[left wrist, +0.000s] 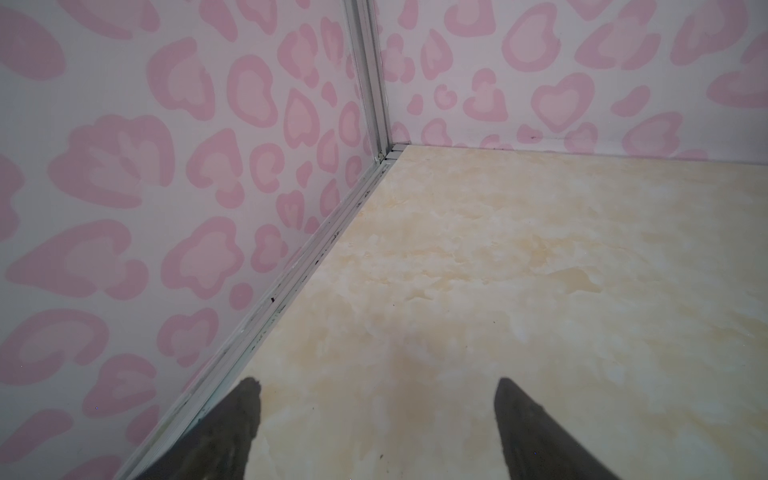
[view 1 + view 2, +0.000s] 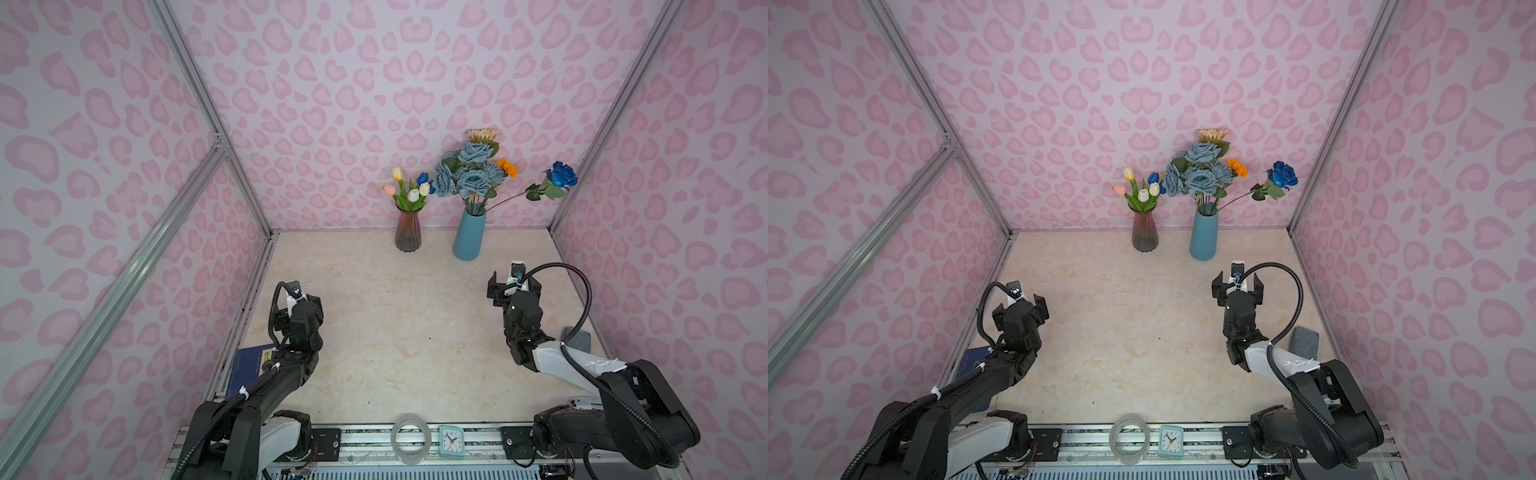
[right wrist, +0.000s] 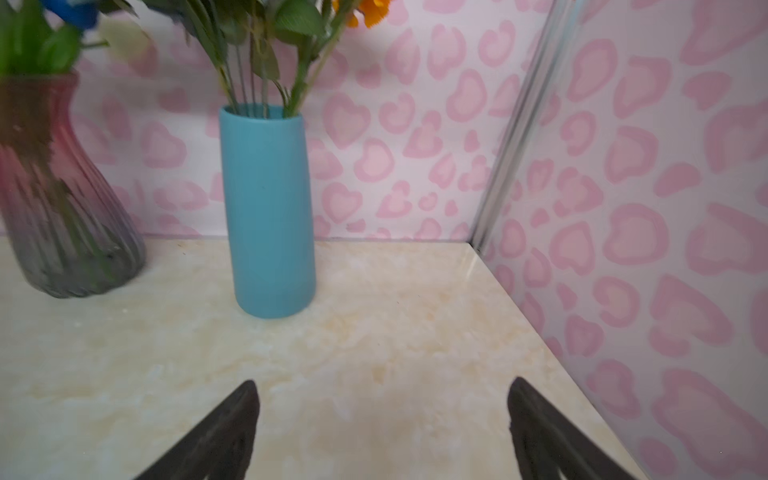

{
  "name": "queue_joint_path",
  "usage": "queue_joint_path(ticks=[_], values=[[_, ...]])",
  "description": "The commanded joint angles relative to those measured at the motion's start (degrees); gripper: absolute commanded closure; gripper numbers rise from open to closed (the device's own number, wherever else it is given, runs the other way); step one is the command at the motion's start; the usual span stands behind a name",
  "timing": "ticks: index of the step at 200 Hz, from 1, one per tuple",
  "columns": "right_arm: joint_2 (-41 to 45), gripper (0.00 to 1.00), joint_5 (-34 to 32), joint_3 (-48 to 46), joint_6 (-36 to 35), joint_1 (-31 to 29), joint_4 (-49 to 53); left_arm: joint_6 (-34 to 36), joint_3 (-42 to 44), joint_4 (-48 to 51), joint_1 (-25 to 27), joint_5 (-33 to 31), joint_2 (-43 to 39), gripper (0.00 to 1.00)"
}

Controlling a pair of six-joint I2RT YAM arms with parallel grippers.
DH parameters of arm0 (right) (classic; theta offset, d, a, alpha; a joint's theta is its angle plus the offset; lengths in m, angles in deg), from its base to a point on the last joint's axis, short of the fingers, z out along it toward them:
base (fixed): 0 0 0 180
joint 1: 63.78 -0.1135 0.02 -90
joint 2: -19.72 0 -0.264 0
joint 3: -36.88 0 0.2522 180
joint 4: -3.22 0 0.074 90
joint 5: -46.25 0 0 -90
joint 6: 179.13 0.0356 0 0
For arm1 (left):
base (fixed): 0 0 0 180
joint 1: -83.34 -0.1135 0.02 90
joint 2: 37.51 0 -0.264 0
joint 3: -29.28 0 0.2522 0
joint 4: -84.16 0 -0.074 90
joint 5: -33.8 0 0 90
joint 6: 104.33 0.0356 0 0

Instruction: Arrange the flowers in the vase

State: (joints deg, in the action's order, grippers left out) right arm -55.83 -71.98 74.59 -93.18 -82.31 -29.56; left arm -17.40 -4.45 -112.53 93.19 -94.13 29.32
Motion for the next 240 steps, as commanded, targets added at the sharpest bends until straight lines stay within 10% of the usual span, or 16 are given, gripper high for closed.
queue_joint_path(ticks=[1,49,132,186,240], values=[[-1.52,0.07,-9.06,-0.48,-0.49,-0.21,2.69,-1.5,1.0,-5.61,-0.78,-1.57,2.69,0.11],[-12.4,0.04,-11.92,-5.02,-6.76,0.65,-18.48,4.37,4.21,-22.58,-1.99,10.72,7.82,0.11],[-18.84,0.04,11.69,-15.42,-2.26,9.51,-39.96,5.61,8.76,-39.32,-5.18,29.56,16.9,0.09],[-13.68,0.03,25.11,-4.14,5.46,17.86,-10.07,-0.64,1.34,-26.81,-13.24,39.9,17.96,0.02],[-14.2,0.03,26.71,-5.42,5.0,18.92,-13.64,0.17,0.98,-25.6,-12.05,37.96,17.73,0.03]])
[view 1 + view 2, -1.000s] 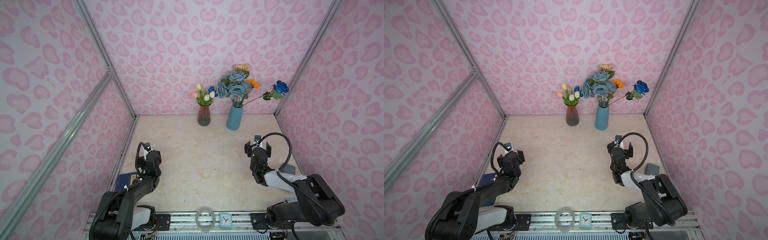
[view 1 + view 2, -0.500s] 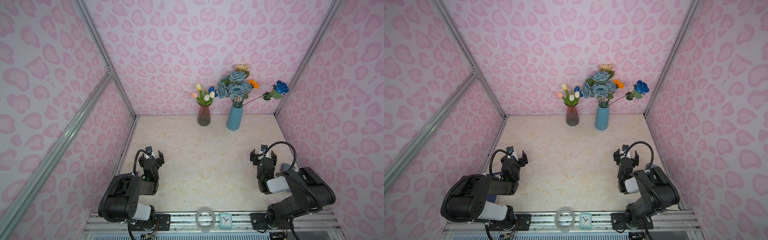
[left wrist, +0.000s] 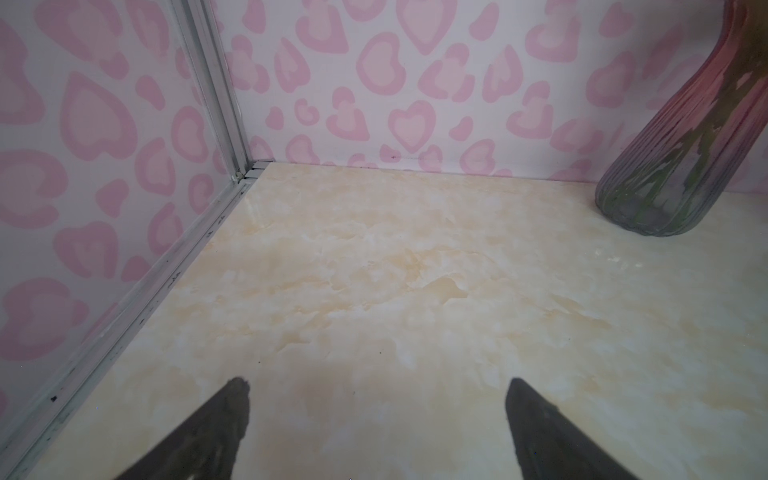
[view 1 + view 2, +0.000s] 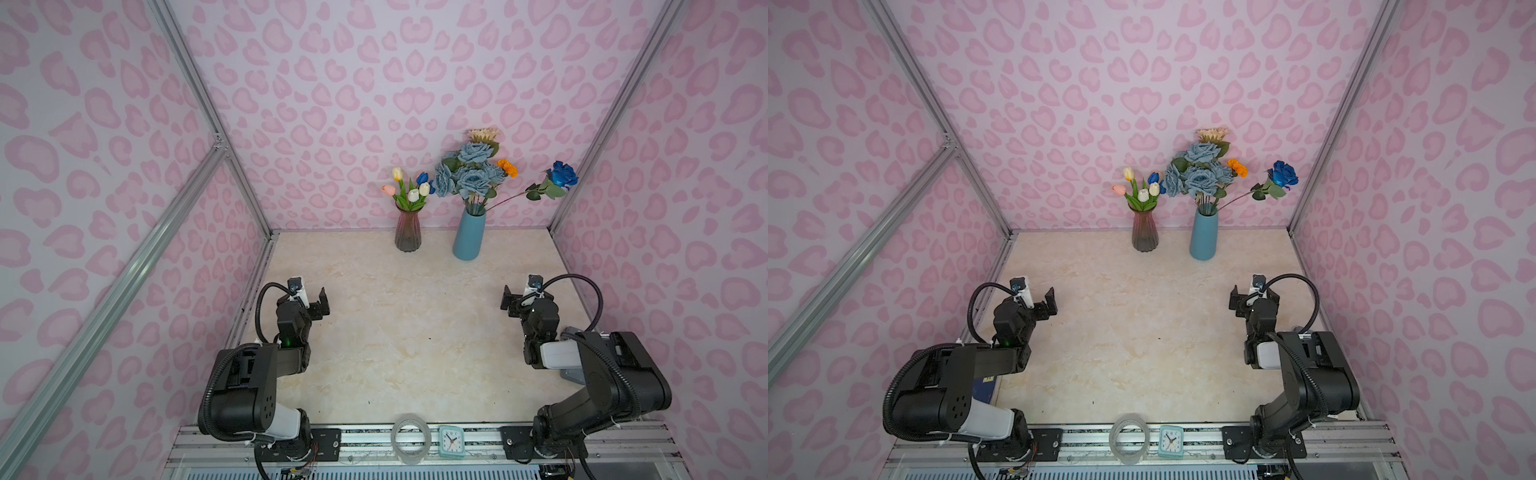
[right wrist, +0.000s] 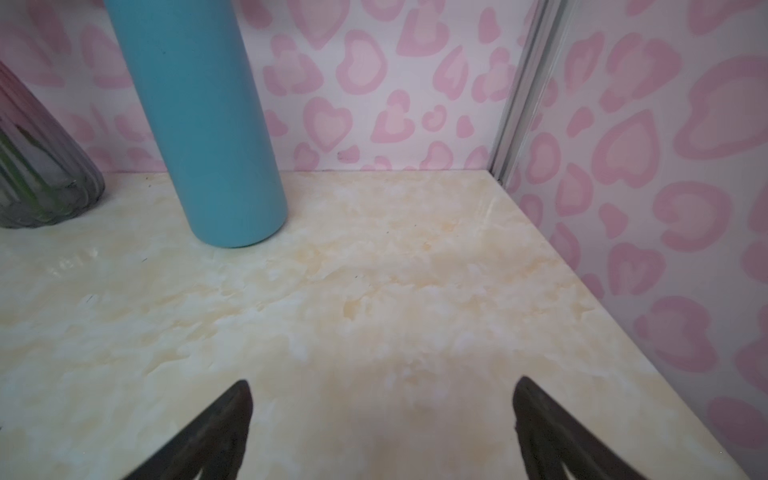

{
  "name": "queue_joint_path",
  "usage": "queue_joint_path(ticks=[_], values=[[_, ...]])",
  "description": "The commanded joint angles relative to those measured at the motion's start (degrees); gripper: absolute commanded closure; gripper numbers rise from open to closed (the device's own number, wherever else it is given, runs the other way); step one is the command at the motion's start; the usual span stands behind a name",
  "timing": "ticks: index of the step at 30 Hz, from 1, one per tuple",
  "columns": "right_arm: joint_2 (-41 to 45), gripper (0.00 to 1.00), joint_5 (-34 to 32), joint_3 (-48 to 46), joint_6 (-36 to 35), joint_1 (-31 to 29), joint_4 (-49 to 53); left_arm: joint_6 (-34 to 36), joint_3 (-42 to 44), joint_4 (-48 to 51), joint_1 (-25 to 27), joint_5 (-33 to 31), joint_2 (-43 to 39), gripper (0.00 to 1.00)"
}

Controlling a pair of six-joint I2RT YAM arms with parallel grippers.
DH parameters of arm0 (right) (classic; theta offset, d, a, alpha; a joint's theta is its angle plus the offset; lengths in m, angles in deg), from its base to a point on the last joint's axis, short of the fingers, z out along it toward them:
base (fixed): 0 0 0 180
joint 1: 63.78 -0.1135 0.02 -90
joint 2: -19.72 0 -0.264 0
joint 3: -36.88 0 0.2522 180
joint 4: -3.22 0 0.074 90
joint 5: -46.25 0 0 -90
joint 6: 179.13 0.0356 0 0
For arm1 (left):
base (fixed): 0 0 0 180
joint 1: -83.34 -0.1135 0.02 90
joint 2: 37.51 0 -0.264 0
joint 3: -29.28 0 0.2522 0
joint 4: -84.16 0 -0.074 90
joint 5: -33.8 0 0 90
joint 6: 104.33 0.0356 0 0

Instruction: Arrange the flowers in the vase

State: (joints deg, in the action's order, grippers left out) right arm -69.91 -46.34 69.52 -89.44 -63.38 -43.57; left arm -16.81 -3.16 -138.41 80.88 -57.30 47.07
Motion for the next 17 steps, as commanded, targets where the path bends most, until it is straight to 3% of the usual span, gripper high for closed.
queue_joint_path(ticks=[1,17], values=[[-0.07,0.03,1.08,-0.34,1.27,-0.03,0.49,-0.42,-0.31,0.36,0.26,1.16,-0.11,0.03],[-0.26,0.03,0.8,-0.15,1.08,-0.18,0.61,-0.42,-0.71,0.93,0.35,1.1,-0.06,0.03]])
